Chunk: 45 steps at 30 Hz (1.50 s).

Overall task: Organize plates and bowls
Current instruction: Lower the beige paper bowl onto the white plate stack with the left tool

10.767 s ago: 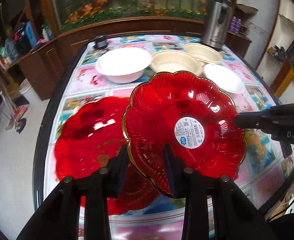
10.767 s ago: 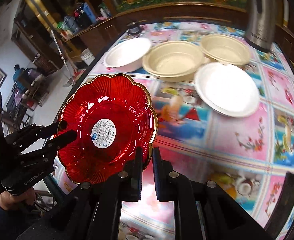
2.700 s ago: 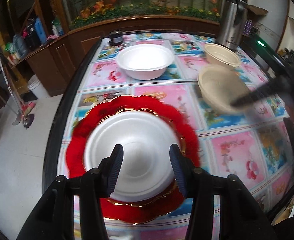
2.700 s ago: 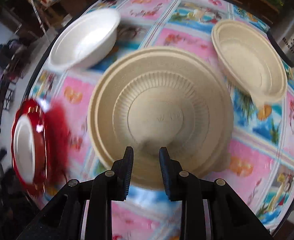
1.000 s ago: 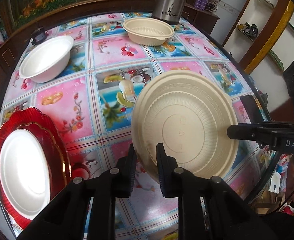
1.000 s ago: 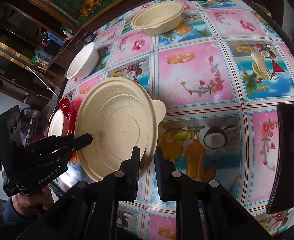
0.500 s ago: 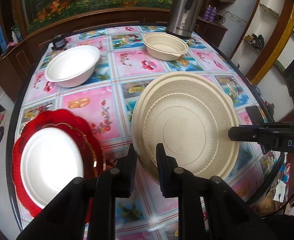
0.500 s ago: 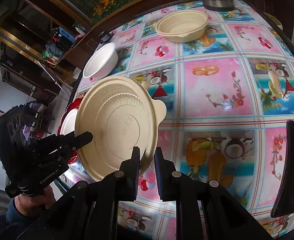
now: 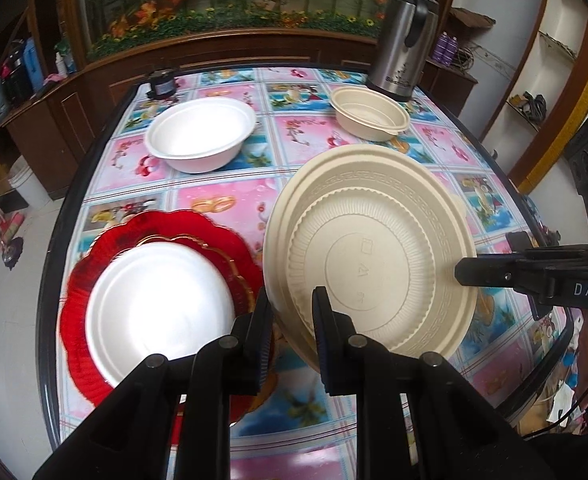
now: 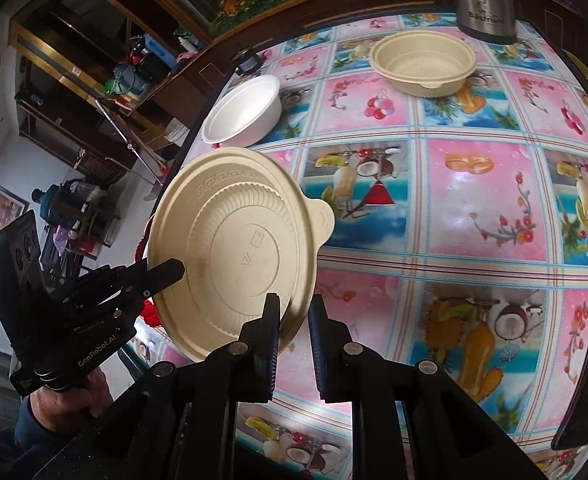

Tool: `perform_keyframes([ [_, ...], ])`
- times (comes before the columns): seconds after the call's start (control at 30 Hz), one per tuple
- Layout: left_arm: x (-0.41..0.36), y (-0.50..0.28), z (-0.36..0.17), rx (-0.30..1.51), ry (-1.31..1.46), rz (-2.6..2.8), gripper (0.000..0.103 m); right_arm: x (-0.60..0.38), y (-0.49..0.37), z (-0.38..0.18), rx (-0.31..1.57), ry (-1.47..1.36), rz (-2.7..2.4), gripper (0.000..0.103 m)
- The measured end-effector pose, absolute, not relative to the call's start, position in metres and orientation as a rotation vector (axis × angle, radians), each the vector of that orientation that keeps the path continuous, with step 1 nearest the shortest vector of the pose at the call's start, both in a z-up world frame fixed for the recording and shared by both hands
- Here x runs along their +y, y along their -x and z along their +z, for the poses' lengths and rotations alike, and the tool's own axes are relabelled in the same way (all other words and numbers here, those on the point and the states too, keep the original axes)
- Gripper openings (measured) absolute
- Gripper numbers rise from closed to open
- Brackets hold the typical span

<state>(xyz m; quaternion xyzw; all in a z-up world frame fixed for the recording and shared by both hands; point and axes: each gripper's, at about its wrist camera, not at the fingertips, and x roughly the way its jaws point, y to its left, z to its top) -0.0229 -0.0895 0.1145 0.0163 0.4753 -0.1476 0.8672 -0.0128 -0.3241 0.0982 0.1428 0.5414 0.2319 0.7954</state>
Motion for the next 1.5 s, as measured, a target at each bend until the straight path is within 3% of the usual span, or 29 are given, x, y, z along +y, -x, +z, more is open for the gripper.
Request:
perform_keyframes([
  [0.53, -0.033, 0.032, 0.124, 0.973, 0.034, -0.185, 0.019, -0.264, -0.007, 0.099, 1.198, -0.251, 0.618, 0.016],
  [1.5, 0.053, 0.023, 0.095, 1.037, 0.158, -0.024, 0.019, -0.163, -0.038, 0.062, 1.358, -0.2, 0.699, 0.017],
])
